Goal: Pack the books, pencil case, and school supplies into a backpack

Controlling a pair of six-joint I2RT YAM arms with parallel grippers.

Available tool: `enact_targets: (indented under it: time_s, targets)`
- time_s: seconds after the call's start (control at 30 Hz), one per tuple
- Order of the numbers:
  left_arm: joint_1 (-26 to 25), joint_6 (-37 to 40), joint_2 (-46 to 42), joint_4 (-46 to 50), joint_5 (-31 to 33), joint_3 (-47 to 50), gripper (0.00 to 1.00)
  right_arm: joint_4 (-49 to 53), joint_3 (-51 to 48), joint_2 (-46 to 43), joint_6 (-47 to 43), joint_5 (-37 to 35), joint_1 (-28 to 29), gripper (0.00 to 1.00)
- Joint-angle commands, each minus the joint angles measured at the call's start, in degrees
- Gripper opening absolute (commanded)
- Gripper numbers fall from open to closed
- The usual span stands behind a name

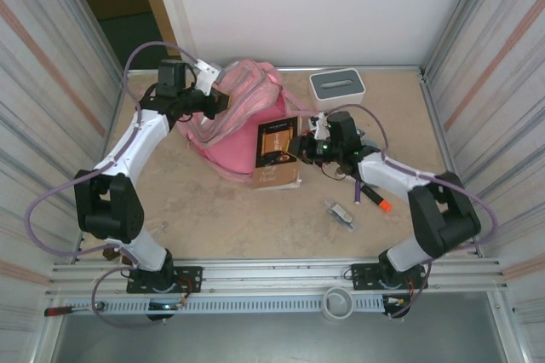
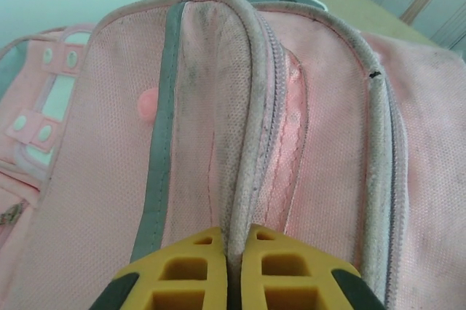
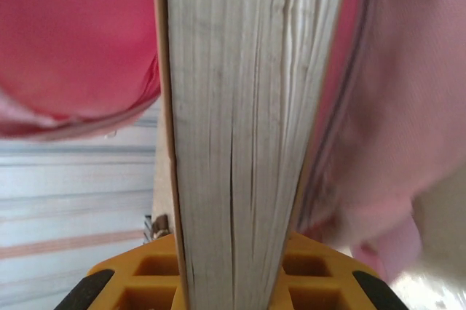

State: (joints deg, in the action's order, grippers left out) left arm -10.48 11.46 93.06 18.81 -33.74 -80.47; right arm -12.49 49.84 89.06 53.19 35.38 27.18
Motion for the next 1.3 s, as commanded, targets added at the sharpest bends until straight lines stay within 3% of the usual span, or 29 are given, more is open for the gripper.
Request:
enact_targets:
  time_s: [0.0,0.13,0.3,0.5,0.63,0.73,0.87,1.13,1.27]
  targets:
    - [0.5,-2.7,-3.8,-7.4,-7.0,0.0,0.0,-10.0,8.3,6.1,4.8,-1.1,2.1,0.0]
    - [1.0,-2.6,-3.6,-6.3,-7.4,-0.7,0.0,-15.3,17.8,17.1,9.7,-6.0,4.2,0.0]
    - [1.1,-3.9,-3.0,-6.4,-8.2,-1.3,0.0,-27.1,25.2,29.5,18.7,-19.3,6.4,0.0]
    - [1.2,-6.4,-2.4,-7.7,-9.3,-1.1,0.0,-27.8,35.4,39.2,20.1,-35.4,10.0,0.04]
    - [1.2,-7.7,-2.3,-8.6,-9.4,-0.6,0.0,-25.1,41.8,43.5,16.8,-44.9,12.9,0.22]
    - [1.2,-8.9,-2.0,-9.2,-8.1,-0.7,0.0,-19.9,46.6,45.9,15.1,-43.3,13.2,0.35]
    - [1.9,-11.1,-1.7,-10.4,-5.4,-0.4,0.0,-18.4,38.5,39.3,10.8,-39.0,12.3,0.54]
    - [5.3,-11.3,-2.4,-11.8,-4.2,4.1,0.0,-16.9,12.8,15.8,3.6,-27.0,9.7,0.61]
    - [5.5,-7.0,-5.1,-10.8,-1.6,9.9,0.03,-4.0,2.9,3.8,-2.9,-27.2,6.2,0.63]
